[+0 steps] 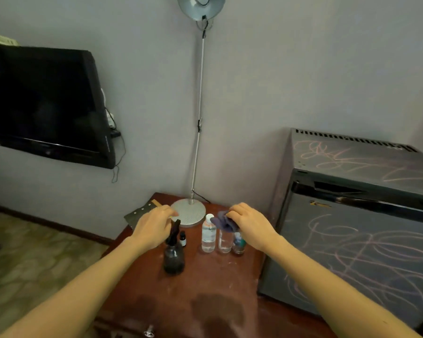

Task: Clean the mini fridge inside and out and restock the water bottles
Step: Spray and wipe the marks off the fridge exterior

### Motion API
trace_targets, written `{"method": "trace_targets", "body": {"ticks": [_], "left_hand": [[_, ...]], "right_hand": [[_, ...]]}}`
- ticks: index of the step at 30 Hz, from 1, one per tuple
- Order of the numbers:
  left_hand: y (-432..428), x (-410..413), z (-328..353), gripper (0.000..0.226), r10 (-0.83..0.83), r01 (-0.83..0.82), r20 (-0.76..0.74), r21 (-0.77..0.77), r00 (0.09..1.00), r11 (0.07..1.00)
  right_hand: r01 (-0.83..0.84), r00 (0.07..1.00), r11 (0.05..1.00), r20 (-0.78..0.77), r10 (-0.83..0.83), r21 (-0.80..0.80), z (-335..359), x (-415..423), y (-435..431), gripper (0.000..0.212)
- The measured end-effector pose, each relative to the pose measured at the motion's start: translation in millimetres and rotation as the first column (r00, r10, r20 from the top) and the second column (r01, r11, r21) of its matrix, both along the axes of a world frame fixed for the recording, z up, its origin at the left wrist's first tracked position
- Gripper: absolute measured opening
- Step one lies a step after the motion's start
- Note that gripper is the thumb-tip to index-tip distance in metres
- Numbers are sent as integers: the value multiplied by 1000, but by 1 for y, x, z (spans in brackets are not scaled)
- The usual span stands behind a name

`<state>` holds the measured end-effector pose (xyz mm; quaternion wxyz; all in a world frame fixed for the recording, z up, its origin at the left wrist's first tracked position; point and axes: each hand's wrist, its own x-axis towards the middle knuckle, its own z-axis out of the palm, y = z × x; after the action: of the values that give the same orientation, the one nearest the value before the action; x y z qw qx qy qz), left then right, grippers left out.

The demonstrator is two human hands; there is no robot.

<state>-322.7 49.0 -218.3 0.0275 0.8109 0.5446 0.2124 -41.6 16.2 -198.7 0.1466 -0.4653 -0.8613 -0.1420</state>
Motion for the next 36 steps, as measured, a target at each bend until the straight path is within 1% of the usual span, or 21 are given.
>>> {"method": "trace_targets", "body": {"ticks": [2, 4, 6, 8, 9, 11, 12, 13, 15, 16, 17, 18, 19, 20, 21, 22, 24, 27, 30, 33, 36], "left_hand": [[2, -15, -20, 34, 56, -55, 37, -28, 998, 998], [5, -24, -41, 34, 80, -76, 61, -62, 995, 995], [8, -29, -61, 35, 99, -90, 84, -107, 992, 990], [12, -33, -80, 36, 118, -102, 109, -142, 987, 985], [15, -34, -88, 37, 120, -102, 119, -147, 986, 984], [20, -37, -104, 38, 115, -96, 112, -158, 987, 983], [23, -38, -110, 39, 123, -103, 110, -168, 986, 980], [27, -41, -118, 39, 137, -116, 110, -182, 984, 976], [34, -44, -132, 40, 168, -140, 114, -225, 979, 964], [37, -46, -141, 41, 177, -144, 110, -254, 978, 956], [39, -47, -150, 42, 182, -147, 98, -289, 978, 946], [39, -47, -158, 43, 184, -147, 84, -328, 979, 933], [40, -46, -166, 46, 185, -147, 68, -368, 980, 918], [41, -44, -172, 49, 187, -147, 62, -400, 980, 905], [41, -41, -178, 53, 192, -145, 67, -431, 979, 891], [42, -38, -182, 56, 199, -137, 89, -458, 976, 878], [46, -30, -186, 61, 212, -107, 160, -499, 964, 860], [56, -20, -190, 67, 224, -65, 241, -531, 944, 845], [66, -9, -194, 67, 267, -44, 347, -535, 899, 844], [76, -1, -198, 58, 349, -52, 471, -535, 810, 843], [82, 6, -198, 47, 343, -29, 577, -483, 742, 875]], "right_hand": [[45, 998, 992, -38, -50, -121, -23, -7, 9, 16], [78, 994, 976, -65, -93, -204, -48, -11, 19, 16], [117, 989, 959, -63, -137, -257, -71, -14, 26, 19], [162, 985, 944, -19, -174, -286, -93, -17, 34, 22], [180, 982, 941, 5, -187, -286, -103, -18, 39, 28], [244, 970, 925, 69, -234, -292, -116, -20, 48, 45], [282, 959, 917, 76, -272, -282, -120, -21, 51, 53], [304, 952, 916, 57, -299, -261, -126, -22, 54, 59], [325, 942, 910, -1, -336, -257, -143, -27, 55, 64], [344, 933, 896, -5, -359, -281, -155, -31, 52, 64], [360, 926, 869, 16, -378, -338, -168, -35, 46, 63], [374, 920, 818, 62, -388, -437, -182, -38, 37, 61], [372, 922, 744, 126, -366, -555, -198, -41, 29, 60], [340, 940, 691, 202, -275, -638, -218, -40, 19, 61], [319, 948, 614, 242, -208, -722, -232, -40, 10, 63], [311, 950, 548, 268, -159, -776, -240, -40, 4, 64], [299, 954, 493, 258, -151, -817, -251, -40, -3, 65], [279, 959, 494, 218, -179, -824, -253, -37, 0, 59], [256, 964, 498, 180, -196, -828, -249, -30, 9, 57], [247, 967, 477, 182, -180, -843, -250, -22, 15, 58], [239, 969, 461, 179, -171, -855, -255, -20, 19, 59]]}}
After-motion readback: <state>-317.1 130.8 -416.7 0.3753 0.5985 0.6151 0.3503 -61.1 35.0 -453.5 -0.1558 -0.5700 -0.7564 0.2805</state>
